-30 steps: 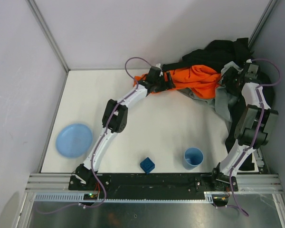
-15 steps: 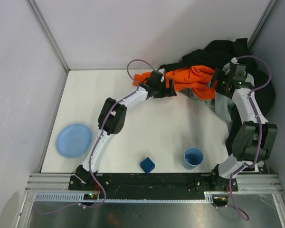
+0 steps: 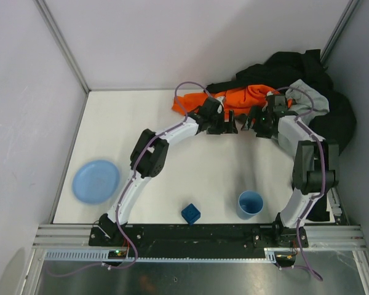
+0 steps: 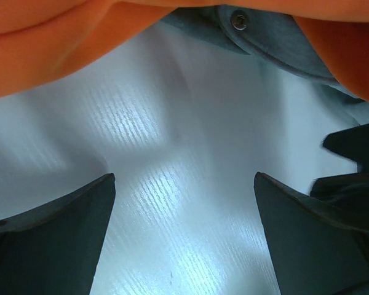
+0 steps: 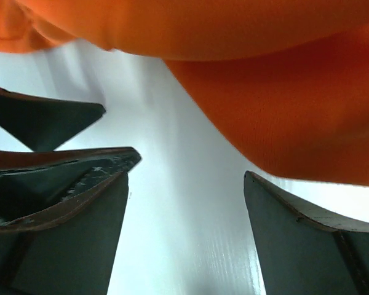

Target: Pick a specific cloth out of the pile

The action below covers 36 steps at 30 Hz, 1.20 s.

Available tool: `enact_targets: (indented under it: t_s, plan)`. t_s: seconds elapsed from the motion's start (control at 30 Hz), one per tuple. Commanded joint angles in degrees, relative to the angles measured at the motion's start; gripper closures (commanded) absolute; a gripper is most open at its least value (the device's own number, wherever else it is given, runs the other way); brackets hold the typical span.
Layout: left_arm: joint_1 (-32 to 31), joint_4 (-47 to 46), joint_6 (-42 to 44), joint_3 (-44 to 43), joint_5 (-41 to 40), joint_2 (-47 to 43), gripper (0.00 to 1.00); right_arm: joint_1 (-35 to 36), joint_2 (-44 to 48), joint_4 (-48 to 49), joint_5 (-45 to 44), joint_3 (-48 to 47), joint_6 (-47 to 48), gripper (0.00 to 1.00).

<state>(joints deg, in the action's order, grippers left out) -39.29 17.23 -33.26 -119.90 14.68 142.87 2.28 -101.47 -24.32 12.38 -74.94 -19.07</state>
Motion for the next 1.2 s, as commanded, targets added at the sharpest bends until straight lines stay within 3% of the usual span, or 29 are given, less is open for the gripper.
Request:
enact_targets:
  t_s: [0.0,0.4,0.7,0.83,0.93,1.07,1.17]
  plan:
    - [1.8,-1.2,-2.2,-3.1,3.2,2.2,0.0,0.2,-3.6,4.2,4.2,0.9,-6.4,0.2]
    - [3.3,-3.2,-7.1,-5.9,6.5,4.8,0.0,-4.8,-8.3,18.9,4.8,4.2,-20.3,0.18]
    - [3.5,-4.4,-10.8,-9.2,7.5,7.7,0.0,-9.0,-10.1,27.0,4.7,3.1,-23.9,0.22]
    - [3.4,-4.7,-12.1,-10.7,7.9,9.1,0.0,-9.3,-12.3,28.6,6.5,0.2,-23.7,0.36]
    - [3.1,-4.9,-12.3,-11.8,8.1,9.8,0.01,-9.1,-14.1,27.6,6.9,-4.3,-22.6,0.61]
    - [2.7,-5.0,-12.0,-12.7,8.1,10.4,0.03,-8.1,-18.1,20.4,6.7,-15.4,-18.4,0.87]
    - [2.3,-5.1,-11.8,-13.8,8.2,11.2,0.03,-7.3,-20.6,16.2,6.0,-23.2,-15.5,0.98]
